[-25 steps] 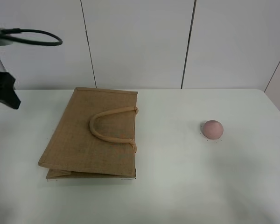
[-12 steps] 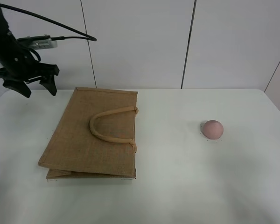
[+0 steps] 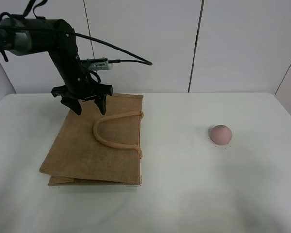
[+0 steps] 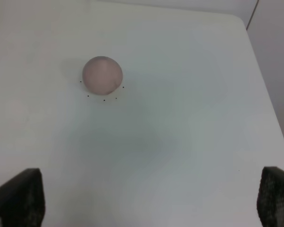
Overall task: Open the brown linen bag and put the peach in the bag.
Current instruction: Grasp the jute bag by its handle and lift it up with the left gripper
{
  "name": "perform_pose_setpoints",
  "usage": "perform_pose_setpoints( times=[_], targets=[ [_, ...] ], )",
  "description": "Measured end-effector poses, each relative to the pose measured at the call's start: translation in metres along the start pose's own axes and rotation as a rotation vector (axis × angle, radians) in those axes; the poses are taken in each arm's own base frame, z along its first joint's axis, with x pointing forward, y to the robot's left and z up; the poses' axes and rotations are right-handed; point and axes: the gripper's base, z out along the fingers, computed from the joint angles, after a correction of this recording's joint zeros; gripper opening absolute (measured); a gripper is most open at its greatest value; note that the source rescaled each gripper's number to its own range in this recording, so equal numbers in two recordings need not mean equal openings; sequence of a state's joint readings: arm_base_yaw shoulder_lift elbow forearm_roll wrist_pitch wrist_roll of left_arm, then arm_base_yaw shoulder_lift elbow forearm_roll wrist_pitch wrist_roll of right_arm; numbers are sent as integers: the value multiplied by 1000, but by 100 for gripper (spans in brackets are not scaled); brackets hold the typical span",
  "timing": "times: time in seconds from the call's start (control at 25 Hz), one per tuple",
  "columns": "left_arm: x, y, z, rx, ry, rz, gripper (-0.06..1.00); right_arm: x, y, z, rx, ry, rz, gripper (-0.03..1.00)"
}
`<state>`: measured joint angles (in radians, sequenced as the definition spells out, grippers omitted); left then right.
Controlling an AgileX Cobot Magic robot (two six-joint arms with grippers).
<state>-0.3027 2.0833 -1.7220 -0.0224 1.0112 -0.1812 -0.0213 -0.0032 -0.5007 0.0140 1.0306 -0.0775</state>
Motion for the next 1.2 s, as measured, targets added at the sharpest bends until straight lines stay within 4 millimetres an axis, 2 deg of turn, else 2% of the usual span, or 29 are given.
perform_pose_setpoints(
  times=[0.44, 0.76, 1.2],
  targets=[
    [-5, 2, 43, -44, 47, 10, 100, 0, 0, 0, 0, 0, 1, 100],
    [-14, 2, 67, -37, 5, 10, 100, 0, 0, 0, 0, 0, 1, 100],
    [-11, 5, 111, -53, 74, 8, 100, 0, 0, 0, 0, 0, 1, 100]
  ],
)
